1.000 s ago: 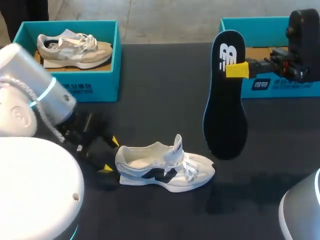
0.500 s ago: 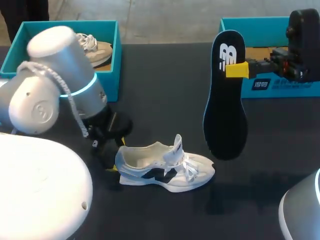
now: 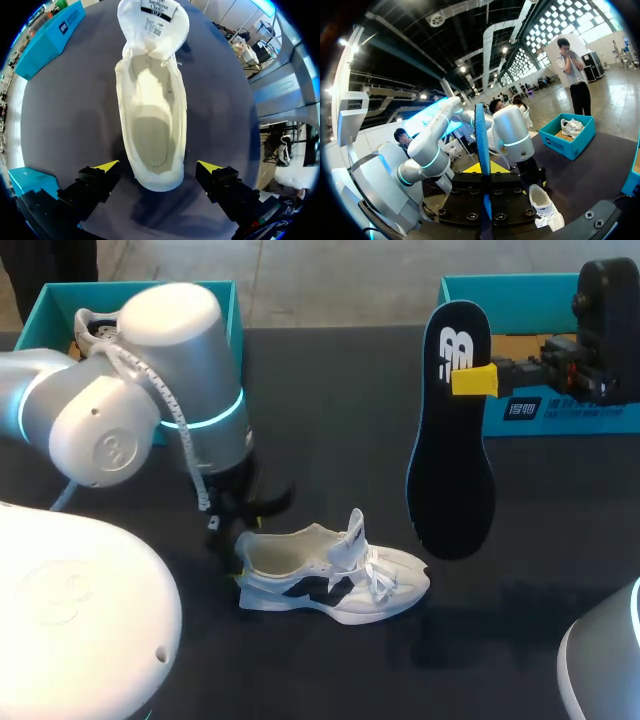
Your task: Take the shoe out of the shoebox, open the shoe tongue, remove and reinsert the insole, then place the shoe into the shoebox
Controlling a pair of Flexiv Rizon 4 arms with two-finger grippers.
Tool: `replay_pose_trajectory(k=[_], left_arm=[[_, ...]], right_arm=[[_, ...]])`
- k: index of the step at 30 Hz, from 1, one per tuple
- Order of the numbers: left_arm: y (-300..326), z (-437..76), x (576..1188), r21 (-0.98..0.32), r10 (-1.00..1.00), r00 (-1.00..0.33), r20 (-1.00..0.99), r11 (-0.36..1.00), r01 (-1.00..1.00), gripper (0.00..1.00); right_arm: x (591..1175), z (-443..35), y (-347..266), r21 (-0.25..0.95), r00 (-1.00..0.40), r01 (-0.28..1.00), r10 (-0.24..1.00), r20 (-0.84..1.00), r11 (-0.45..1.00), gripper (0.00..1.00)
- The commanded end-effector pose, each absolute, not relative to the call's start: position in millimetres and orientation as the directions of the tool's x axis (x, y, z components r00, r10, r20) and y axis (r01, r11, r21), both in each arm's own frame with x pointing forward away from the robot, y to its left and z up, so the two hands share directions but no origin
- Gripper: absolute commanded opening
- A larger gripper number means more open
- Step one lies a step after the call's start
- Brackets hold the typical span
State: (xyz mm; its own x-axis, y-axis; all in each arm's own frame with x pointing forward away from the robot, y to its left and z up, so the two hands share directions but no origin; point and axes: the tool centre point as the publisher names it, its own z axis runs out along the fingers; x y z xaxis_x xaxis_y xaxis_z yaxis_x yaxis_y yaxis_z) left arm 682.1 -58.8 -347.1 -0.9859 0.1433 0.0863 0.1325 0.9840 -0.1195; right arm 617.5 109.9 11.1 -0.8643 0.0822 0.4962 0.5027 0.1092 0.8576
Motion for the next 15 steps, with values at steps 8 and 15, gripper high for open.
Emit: replay_pose_trajectory(k=[8, 15], left_arm=[[-87, -306, 701, -0.149, 0.172, -0.985, 0.001, 0.974, 0.170, 1.00], [-112, -326, 724, -0.173, 0.174, -0.984, -0.033, 0.969, 0.177, 1.00]], right_arm=[[620, 11, 112, 0.856, -0.863, 0.504, 0.081, 0.498, 0.114, 0.00], [620, 11, 112, 0.856, -0.863, 0.504, 0.081, 0.498, 0.114, 0.00]])
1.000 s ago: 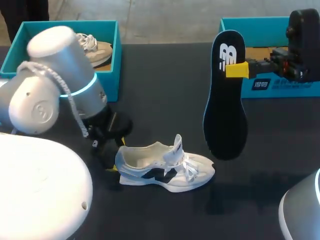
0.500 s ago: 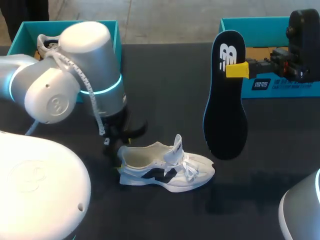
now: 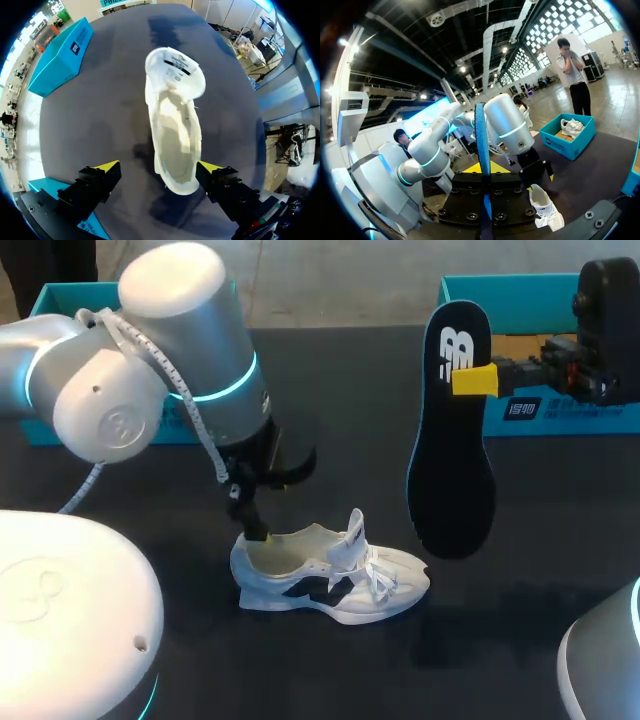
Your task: Take the shoe out of the shoebox, open the shoe tongue, remove and reinsert the insole, then place the shoe into the shoebox
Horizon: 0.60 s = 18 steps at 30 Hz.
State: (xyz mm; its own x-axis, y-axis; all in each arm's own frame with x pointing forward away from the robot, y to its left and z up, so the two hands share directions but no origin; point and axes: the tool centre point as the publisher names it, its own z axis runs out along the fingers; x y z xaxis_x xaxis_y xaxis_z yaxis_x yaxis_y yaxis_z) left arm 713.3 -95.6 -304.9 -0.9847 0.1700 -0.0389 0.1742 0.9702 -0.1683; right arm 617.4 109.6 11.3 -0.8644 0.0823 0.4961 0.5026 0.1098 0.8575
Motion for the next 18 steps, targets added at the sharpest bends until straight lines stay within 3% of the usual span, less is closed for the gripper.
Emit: replay_pose_trajectory(k=[1, 18], left_arm=[[-116, -329, 725, -0.180, 0.178, -0.983, -0.038, 0.967, 0.182, 1.00], [-163, -373, 732, -0.216, 0.202, -0.979, -0.006, 0.956, 0.198, 1.00]], right_arm=[[620, 11, 112, 0.856, -0.863, 0.504, 0.081, 0.498, 0.114, 0.00], [620, 11, 112, 0.856, -0.863, 0.504, 0.081, 0.498, 0.114, 0.00]])
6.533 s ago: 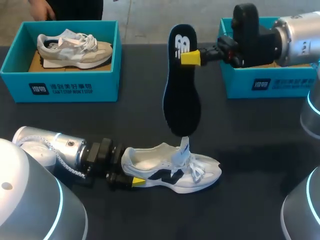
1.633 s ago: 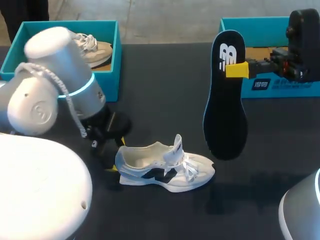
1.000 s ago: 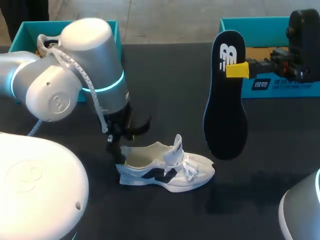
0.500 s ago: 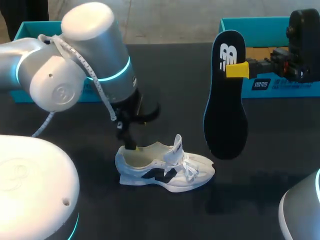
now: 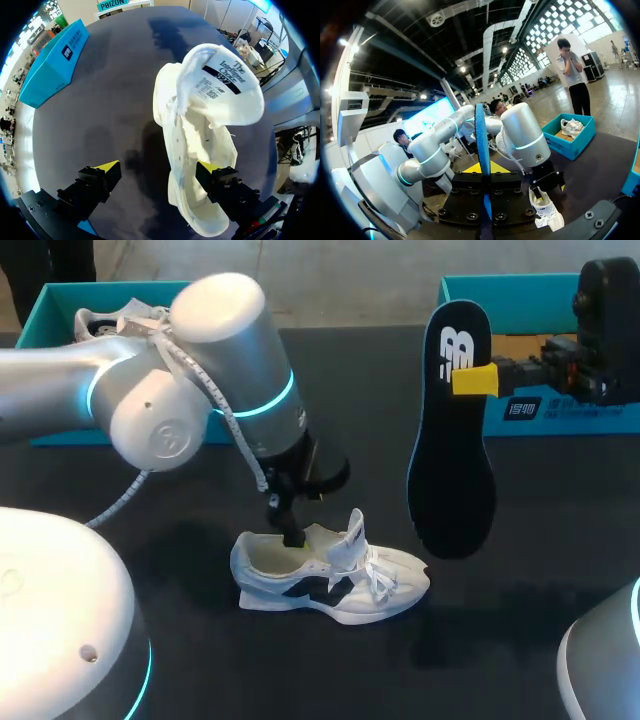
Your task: Take the shoe out of the shoebox, open the shoe tongue, remove and reinsert the insole, then place the shoe into the shoebox
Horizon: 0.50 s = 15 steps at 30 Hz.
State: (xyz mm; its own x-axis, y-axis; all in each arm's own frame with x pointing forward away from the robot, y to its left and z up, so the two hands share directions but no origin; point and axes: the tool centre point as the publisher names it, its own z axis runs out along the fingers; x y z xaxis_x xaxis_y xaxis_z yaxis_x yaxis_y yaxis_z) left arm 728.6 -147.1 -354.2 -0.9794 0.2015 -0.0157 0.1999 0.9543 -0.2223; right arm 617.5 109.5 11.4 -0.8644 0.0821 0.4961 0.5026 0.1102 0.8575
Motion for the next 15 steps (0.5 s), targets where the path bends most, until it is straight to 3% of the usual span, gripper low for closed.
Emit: replay_pose_trajectory(k=[1, 7, 10, 12, 13, 15], left_arm=[[-165, -375, 731, -0.216, 0.201, -0.980, -0.005, 0.956, 0.198, 1.00], [-170, -387, 725, -0.215, 0.205, -0.978, 0.024, 0.957, 0.195, 1.00], [-169, -393, 721, -0.204, 0.209, -0.977, 0.047, 0.959, 0.195, 0.79], [-168, -397, 720, -0.201, 0.209, -0.977, 0.053, 0.960, 0.194, 0.76], [-168, -399, 720, -0.200, 0.209, -0.976, 0.055, 0.960, 0.194, 0.69], [-168, -401, 720, -0.198, 0.208, -0.976, 0.061, 0.961, 0.192, 0.49]], right_arm=[[620, 11, 112, 0.856, -0.863, 0.504, 0.081, 0.498, 0.114, 0.00], [620, 11, 112, 0.856, -0.863, 0.504, 0.081, 0.498, 0.114, 0.00], [620, 11, 112, 0.856, -0.863, 0.504, 0.081, 0.498, 0.114, 0.00], [620, 11, 112, 0.856, -0.863, 0.504, 0.081, 0.498, 0.114, 0.00], [620, 11, 112, 0.856, -0.863, 0.504, 0.081, 0.498, 0.114, 0.00], [620, 11, 112, 0.856, -0.863, 0.504, 0.081, 0.498, 0.114, 0.00]])
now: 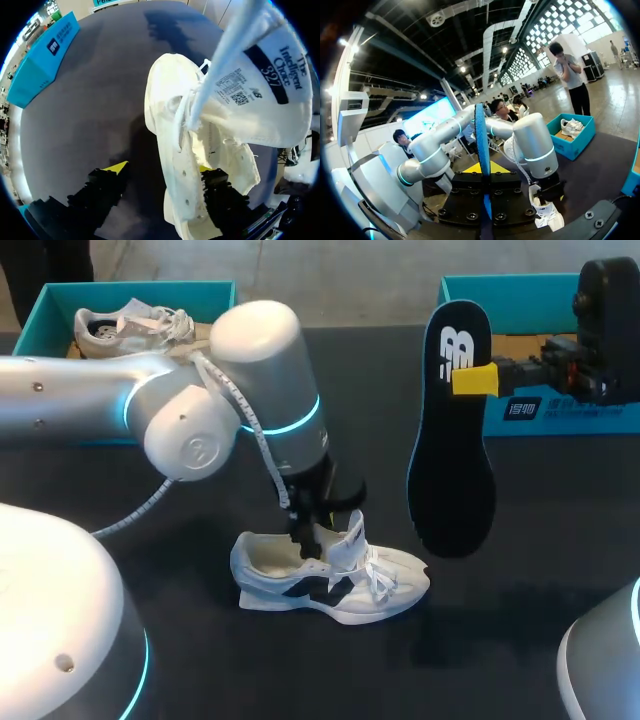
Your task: Take the shoe out of the shoebox, open the shoe tongue, remove and reinsert the insole, then place the shoe into the shoebox
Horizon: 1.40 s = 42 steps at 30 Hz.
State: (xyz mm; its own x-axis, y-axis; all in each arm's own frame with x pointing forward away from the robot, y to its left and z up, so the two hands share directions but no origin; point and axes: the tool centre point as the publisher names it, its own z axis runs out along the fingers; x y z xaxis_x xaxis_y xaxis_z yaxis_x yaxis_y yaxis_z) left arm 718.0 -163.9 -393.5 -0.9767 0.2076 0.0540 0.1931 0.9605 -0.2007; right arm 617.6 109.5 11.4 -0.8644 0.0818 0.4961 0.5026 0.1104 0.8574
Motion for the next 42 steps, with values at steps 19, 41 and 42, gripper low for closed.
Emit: replay_pose_trajectory(k=[19, 41, 42], left_arm=[[-162, -379, 715, -0.221, 0.338, -0.940, 0.049, 0.921, 0.320, 0.00], [-161, -331, 717, -0.153, 0.917, -0.396, -0.042, 0.386, 0.910, 0.00], [-161, -330, 714, -0.144, 0.931, -0.362, -0.044, 0.353, 0.925, 0.00]], right_arm=[[620, 11, 112, 0.856, -0.863, 0.504, 0.081, 0.498, 0.114, 0.00], [620, 11, 112, 0.856, -0.863, 0.504, 0.081, 0.498, 0.114, 0.00], [620, 11, 112, 0.856, -0.863, 0.504, 0.081, 0.498, 0.114, 0.00]])
